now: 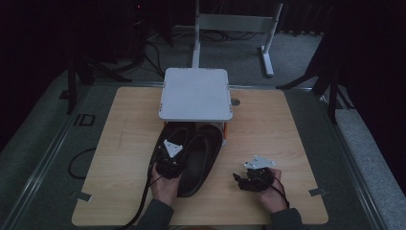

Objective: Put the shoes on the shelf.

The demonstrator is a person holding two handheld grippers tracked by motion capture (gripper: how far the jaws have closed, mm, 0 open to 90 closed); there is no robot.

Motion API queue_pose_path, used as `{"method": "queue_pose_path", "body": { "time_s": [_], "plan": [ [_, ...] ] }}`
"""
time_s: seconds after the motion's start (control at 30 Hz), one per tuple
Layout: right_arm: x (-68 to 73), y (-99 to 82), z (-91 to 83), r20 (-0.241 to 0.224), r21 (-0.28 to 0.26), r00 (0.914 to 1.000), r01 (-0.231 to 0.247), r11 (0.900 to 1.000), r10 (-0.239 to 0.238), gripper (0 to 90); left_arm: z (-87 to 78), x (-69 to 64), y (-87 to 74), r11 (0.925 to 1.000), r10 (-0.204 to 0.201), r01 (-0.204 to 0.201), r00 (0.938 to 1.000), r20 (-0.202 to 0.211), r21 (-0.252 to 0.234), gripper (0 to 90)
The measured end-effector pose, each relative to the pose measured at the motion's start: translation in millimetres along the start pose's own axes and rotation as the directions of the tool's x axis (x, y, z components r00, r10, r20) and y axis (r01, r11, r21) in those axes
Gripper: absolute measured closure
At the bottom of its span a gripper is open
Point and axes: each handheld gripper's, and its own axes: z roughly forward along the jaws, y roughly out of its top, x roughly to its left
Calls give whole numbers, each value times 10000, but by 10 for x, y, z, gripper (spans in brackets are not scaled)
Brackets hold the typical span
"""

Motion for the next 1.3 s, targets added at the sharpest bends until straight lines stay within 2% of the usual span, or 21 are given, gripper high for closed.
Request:
{"method": "queue_pose_path", "body": {
  "time_s": [0.27,0.47,0.7,1.3],
  "plan": [
    [-7,-2,10,16,30,10000,-59,10000,59,328,63,6,20,9996,-256,255,9996,-72,-83,752],
    [-7,-3,12,22,36,10000,-41,10000,41,328,85,-11,50,9995,-275,272,9994,-191,-147,752],
    [-6,-4,12,20,36,10000,-45,10000,45,328,165,-42,119,9986,-469,461,9984,-307,-261,752],
    [-19,-9,8,1,-1,10000,-79,10000,79,328,354,-97,263,9973,-673,650,9955,-666,-349,752]
  ]
}}
